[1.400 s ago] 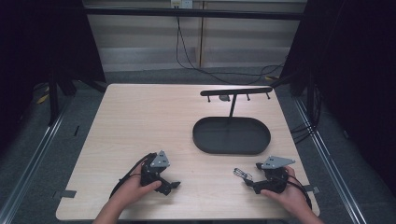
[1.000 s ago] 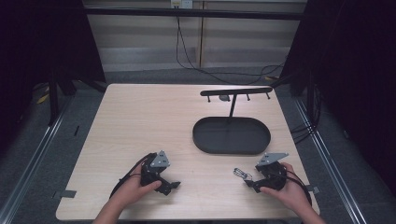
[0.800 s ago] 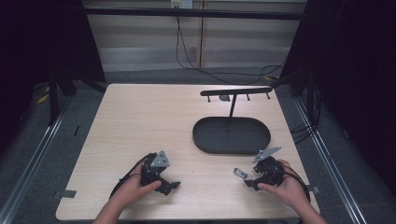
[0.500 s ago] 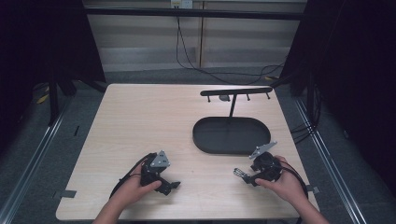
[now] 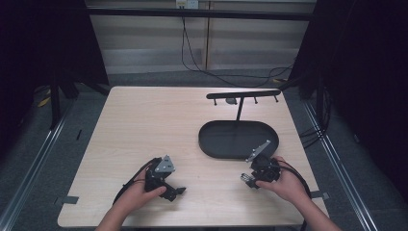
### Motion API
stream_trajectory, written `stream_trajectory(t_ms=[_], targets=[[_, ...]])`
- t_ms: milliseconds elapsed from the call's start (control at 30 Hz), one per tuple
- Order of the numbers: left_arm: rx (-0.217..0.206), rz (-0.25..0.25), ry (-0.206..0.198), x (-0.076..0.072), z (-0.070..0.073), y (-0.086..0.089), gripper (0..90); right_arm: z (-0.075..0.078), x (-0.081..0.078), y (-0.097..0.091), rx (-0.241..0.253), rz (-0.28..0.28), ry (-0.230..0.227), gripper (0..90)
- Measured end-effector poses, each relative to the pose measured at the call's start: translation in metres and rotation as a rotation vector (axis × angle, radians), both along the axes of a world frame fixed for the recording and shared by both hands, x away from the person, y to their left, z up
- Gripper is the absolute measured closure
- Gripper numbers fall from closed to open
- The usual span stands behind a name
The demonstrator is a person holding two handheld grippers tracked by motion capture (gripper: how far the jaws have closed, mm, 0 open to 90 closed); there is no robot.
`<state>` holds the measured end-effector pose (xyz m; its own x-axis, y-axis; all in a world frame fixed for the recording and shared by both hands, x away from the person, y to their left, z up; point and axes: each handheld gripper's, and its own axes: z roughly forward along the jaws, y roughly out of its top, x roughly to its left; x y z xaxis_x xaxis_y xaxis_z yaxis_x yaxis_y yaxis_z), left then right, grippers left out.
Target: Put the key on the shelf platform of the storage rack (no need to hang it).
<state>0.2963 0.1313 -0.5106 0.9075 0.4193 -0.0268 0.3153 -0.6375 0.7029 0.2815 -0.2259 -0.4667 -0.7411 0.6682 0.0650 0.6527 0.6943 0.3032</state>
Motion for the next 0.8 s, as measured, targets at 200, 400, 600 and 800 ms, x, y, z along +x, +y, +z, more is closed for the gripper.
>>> stream_trajectory(t_ms=[200,400,600,800], targets=[[0.0,-0.001,0.0,0.0,0.0,0.0,0.0,-0.002,0.001,0.007,-0.057,0.018,0.026,58.6],[0.0,-0.001,0.0,0.0,0.0,0.0,0.0,-0.002,0.001,0.009,-0.068,0.005,0.036,64.1],[0.0,-0.001,0.0,0.0,0.0,0.0,0.0,0.001,0.003,0.009,-0.061,-0.001,0.062,74.5],[0.0,-0.001,0.0,0.0,0.0,0.0,0.0,0.009,0.006,0.006,-0.062,0.005,0.07,83.8]])
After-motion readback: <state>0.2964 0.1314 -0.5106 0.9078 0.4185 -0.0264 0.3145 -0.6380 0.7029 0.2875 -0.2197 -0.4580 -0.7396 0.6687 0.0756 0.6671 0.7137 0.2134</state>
